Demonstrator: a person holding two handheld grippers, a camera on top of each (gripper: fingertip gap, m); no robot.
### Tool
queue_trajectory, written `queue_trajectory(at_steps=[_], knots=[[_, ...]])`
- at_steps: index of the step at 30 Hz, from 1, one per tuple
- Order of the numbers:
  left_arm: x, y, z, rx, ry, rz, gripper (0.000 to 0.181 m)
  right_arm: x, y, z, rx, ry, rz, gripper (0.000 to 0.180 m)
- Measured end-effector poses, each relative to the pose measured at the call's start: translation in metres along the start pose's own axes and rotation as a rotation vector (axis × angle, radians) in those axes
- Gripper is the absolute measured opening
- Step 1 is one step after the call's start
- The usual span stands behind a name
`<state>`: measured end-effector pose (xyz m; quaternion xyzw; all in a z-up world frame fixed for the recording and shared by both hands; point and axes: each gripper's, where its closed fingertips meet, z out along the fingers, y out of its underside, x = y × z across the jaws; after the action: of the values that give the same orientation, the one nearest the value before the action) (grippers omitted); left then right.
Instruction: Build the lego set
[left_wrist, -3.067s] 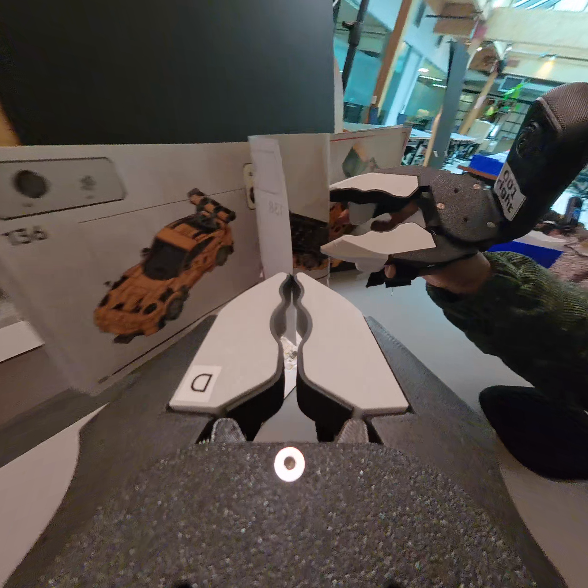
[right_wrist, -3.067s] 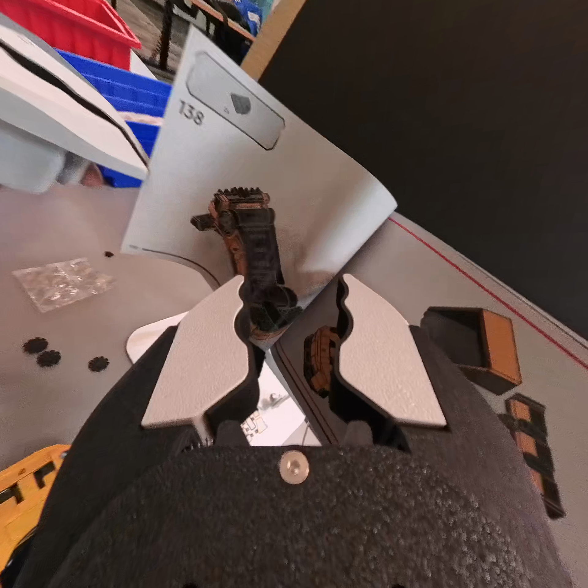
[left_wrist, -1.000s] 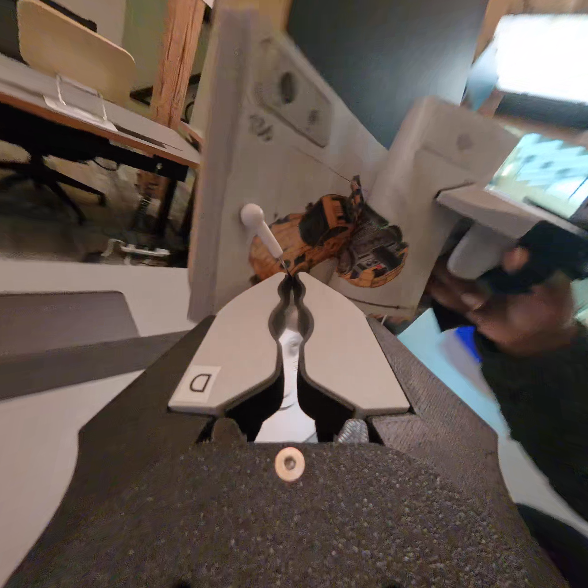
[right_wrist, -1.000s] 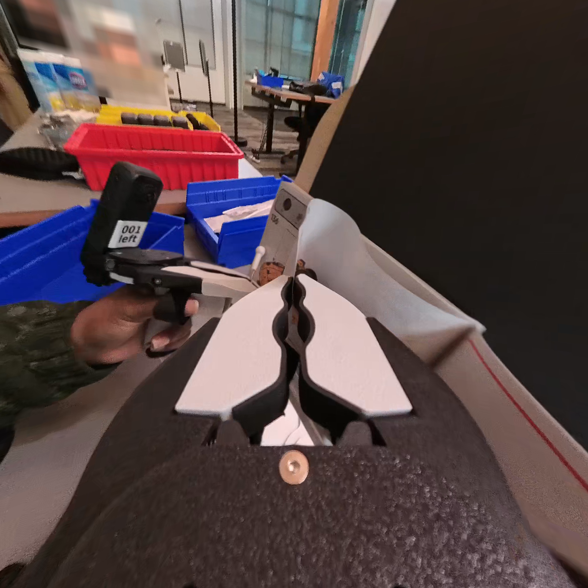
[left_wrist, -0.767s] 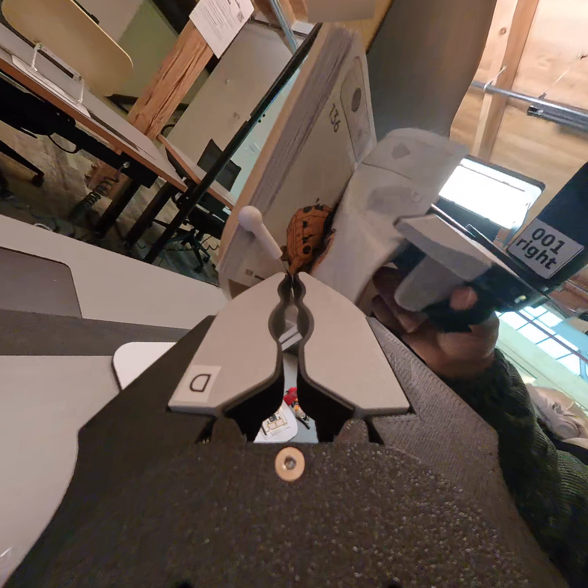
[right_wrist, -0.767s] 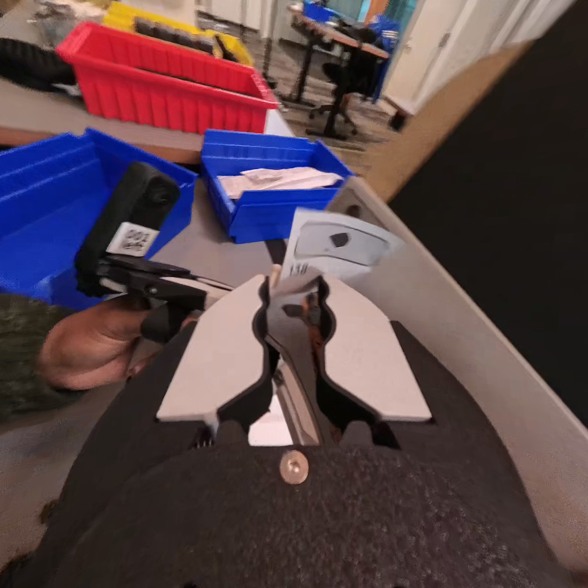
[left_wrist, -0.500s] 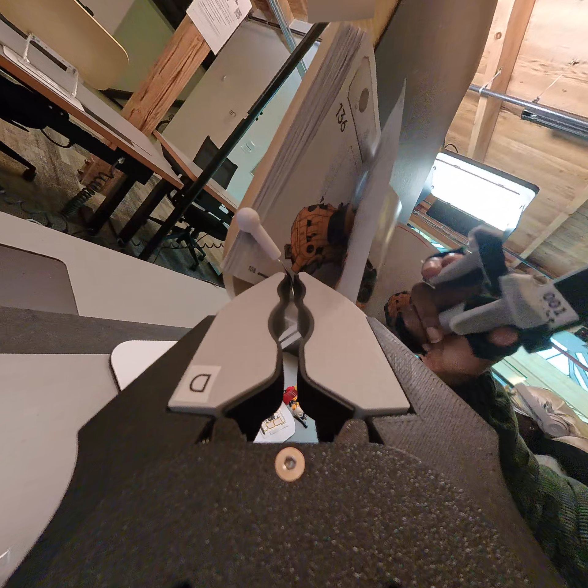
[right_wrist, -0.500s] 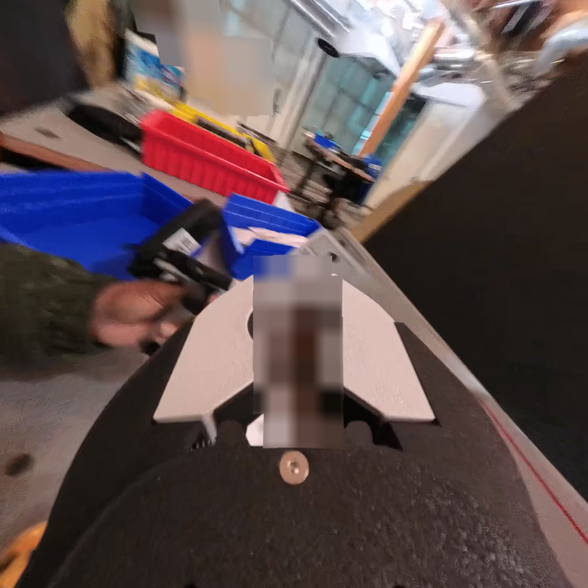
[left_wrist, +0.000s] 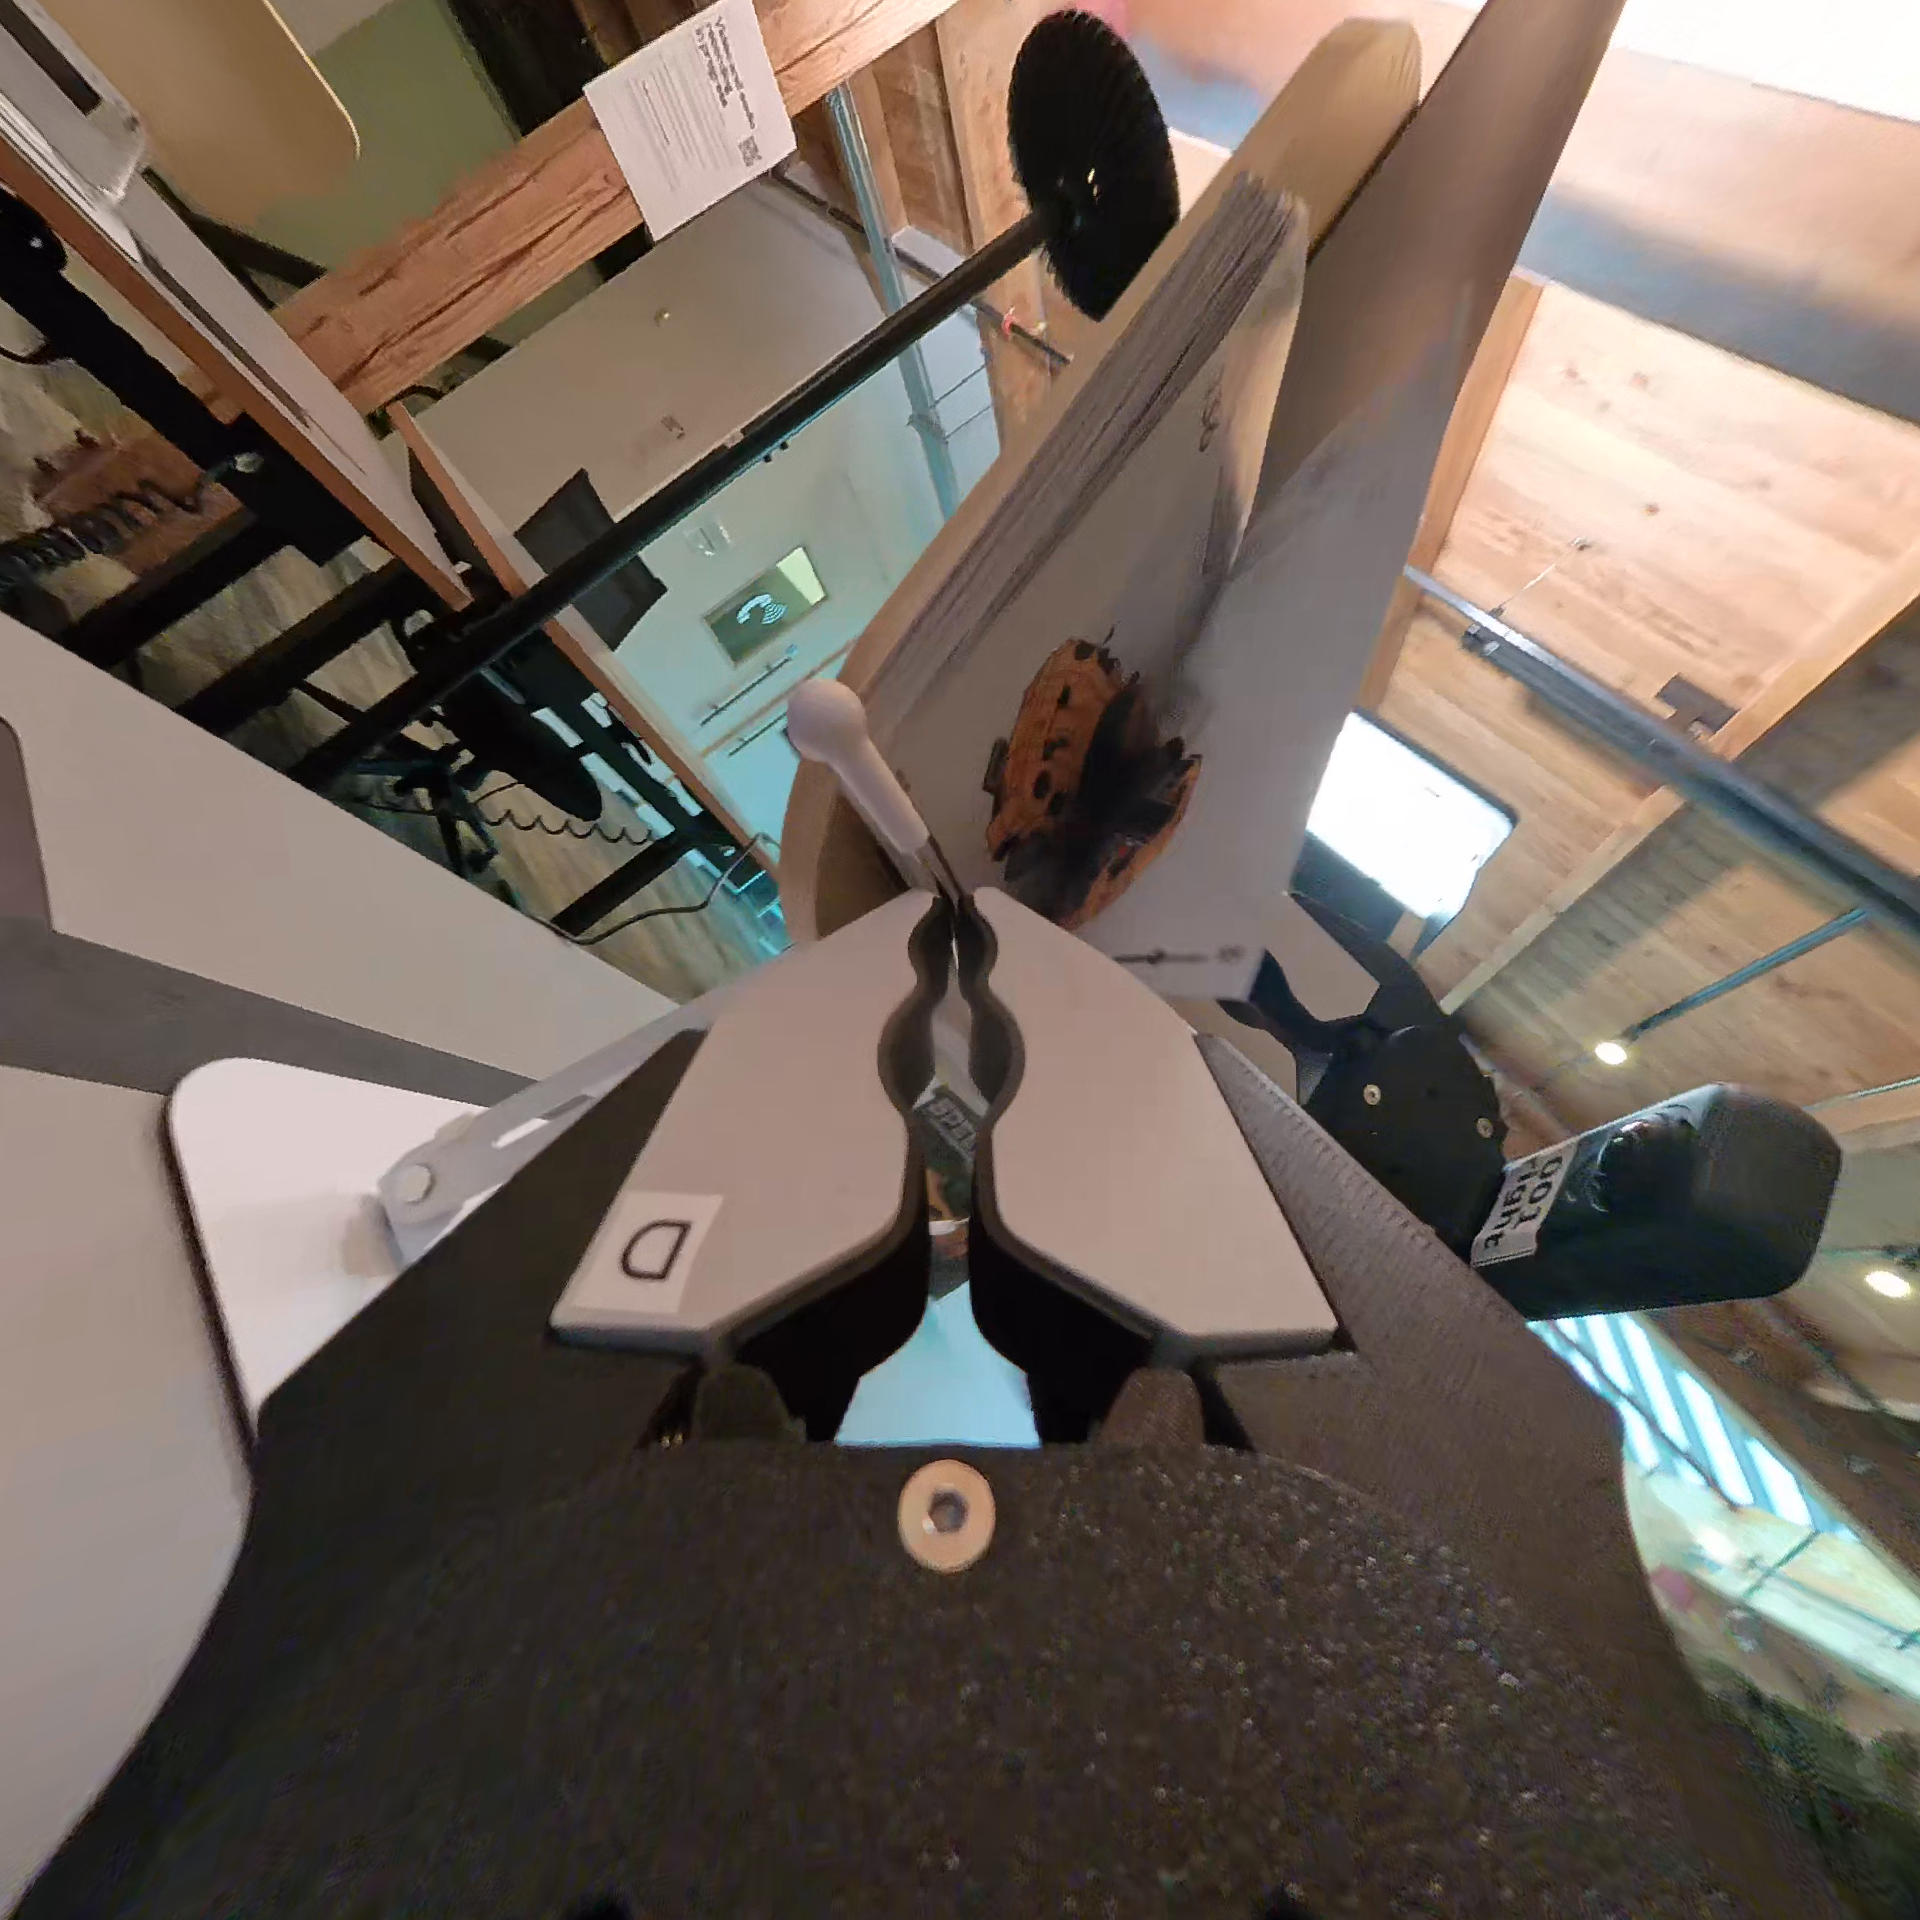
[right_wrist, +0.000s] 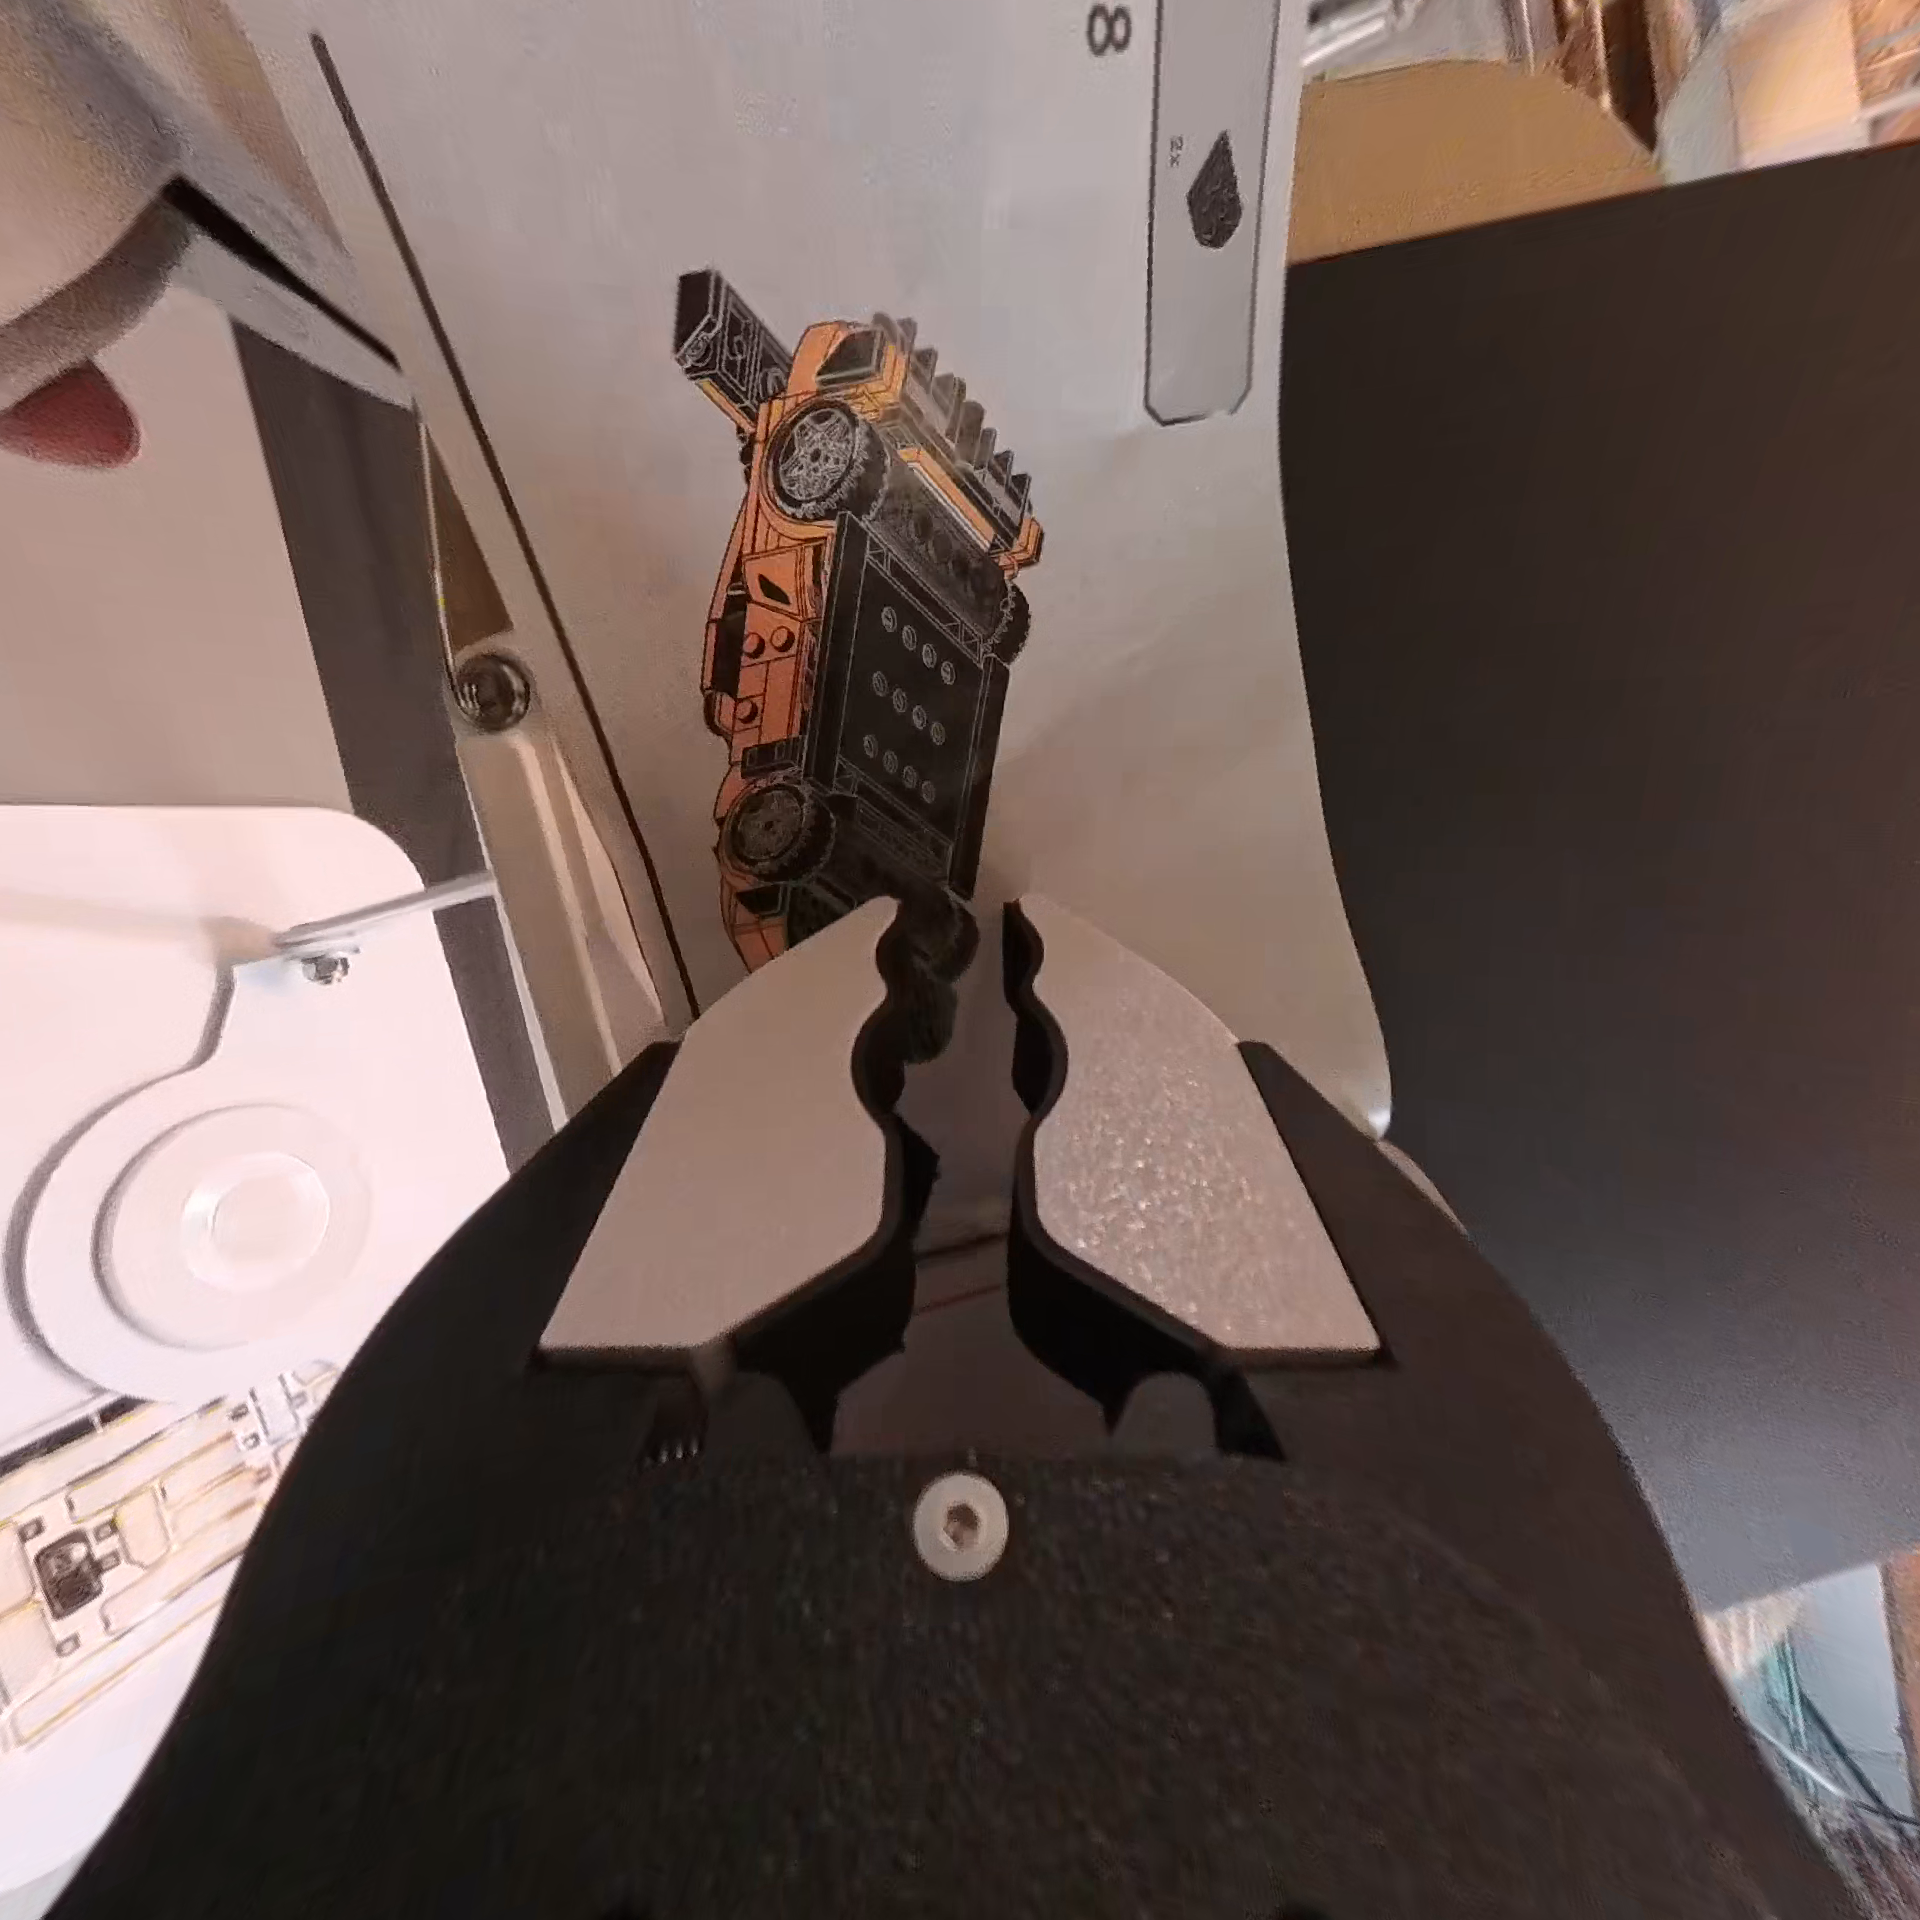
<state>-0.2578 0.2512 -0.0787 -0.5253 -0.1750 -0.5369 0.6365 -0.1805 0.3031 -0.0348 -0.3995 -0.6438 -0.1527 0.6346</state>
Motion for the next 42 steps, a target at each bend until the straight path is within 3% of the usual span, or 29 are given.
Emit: queue_trajectory(at_steps=[6,10,12,16,23,30,36,39,42], knots=[[-0.005,0.007,-0.008,0.152,0.046,-0.189,0.001,-0.001,-0.001,0.002,-0.027,-0.006,0.096,0.014],[0.0,0.007,-0.011,0.223,-0.009,-0.165,0.001,-0.001,0.0,0.002,-0.034,0.012,0.149,0.013],[0.007,0.007,-0.01,0.234,-0.091,-0.039,0.001,-0.001,0.0,0.003,-0.041,0.014,0.169,0.012],[0.031,0.004,0.006,0.088,-0.236,0.5,0.001,-0.004,-0.007,0.003,-0.017,0.002,0.203,0.012],[0.038,0.04,0.058,-0.38,-0.319,1.248,0.001,-0.005,-0.011,0.001,0.031,-0.042,0.277,0.011],[0.037,0.048,0.058,-0.569,-0.278,1.402,0.001,0.011,0.019,-0.026,0.093,-0.05,0.448,0.014],[0.033,0.061,0.059,-0.686,-0.276,1.767,0.001,0.005,0.054,-0.035,0.045,-0.044,0.455,0.015],[0.033,0.062,0.058,-0.729,-0.275,1.733,0.001,0.003,0.062,-0.039,0.042,-0.034,0.446,0.016],[0.042,0.066,0.056,-0.728,-0.229,1.611,0.023,0.008,0.075,-0.045,0.04,-0.009,0.49,0.019]])
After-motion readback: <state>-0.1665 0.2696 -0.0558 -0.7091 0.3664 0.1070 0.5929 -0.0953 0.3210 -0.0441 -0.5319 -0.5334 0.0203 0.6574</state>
